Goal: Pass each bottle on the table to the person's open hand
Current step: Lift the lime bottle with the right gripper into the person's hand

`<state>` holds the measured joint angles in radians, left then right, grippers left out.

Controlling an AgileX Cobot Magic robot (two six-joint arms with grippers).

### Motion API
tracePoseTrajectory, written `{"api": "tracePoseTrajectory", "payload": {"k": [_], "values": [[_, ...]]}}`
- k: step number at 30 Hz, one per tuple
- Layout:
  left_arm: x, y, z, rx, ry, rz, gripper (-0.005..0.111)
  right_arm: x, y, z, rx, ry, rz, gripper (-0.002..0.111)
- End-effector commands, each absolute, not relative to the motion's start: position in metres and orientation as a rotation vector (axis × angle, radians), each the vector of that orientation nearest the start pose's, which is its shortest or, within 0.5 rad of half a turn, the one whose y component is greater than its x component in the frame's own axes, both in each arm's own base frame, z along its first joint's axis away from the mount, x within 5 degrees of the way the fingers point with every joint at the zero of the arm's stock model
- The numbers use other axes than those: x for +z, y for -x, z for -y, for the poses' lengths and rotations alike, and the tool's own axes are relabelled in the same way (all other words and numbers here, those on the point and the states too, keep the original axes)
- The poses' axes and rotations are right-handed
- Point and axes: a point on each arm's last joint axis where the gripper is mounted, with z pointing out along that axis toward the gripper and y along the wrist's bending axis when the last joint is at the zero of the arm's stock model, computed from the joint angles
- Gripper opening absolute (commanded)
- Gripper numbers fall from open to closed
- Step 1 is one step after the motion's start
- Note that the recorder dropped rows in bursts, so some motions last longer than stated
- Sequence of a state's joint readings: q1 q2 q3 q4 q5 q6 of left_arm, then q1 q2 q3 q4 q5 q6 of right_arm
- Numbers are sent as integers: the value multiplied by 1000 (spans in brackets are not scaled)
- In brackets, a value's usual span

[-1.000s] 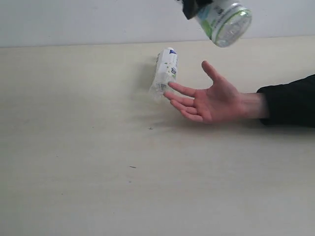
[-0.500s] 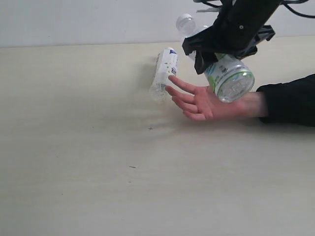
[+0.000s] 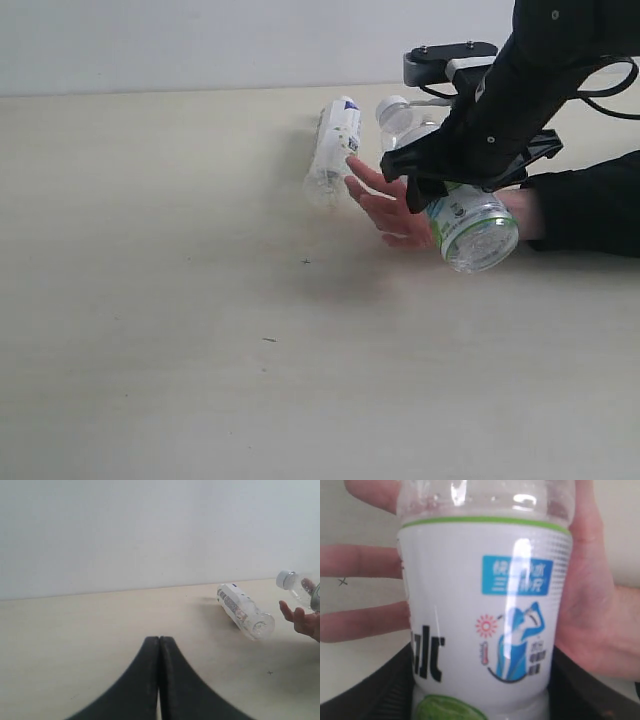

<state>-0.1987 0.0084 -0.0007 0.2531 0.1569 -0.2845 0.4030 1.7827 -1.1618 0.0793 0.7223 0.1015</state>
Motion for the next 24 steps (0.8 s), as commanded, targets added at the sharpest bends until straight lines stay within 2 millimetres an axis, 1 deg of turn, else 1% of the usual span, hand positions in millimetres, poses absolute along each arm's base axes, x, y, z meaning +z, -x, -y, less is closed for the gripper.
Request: {"api": "tracePoseTrajectory", "payload": {"k": [1, 5, 7, 11, 14, 18, 21, 24], "values": [[200, -56, 8, -153, -97, -1635, 0, 195, -328, -144, 214, 336, -2757, 14], [200, -56, 8, -153, -97, -1635, 0, 185, -333, -146, 214, 332, -2749, 32], [200, -56, 8, -153, -97, -1635, 0, 176, -334, -146, 206, 334, -2772, 41], [200, -56, 8, -153, -97, -1635, 0, 164, -334, -148, 218, 312, -2824, 51], [200, -56, 8, -153, -97, -1635, 0, 164, -335, -148, 220, 311, -2819, 61], [200, -56, 8, -153, -97, -1635, 0, 170, -335, -148, 228, 308, -2792, 75], [200, -56, 8, -153, -97, -1635, 0, 175, -335, -148, 230, 310, -2773, 81], [200, -56, 8, -153, -97, -1635, 0, 185, -334, -147, 240, 307, -2744, 86]]}}
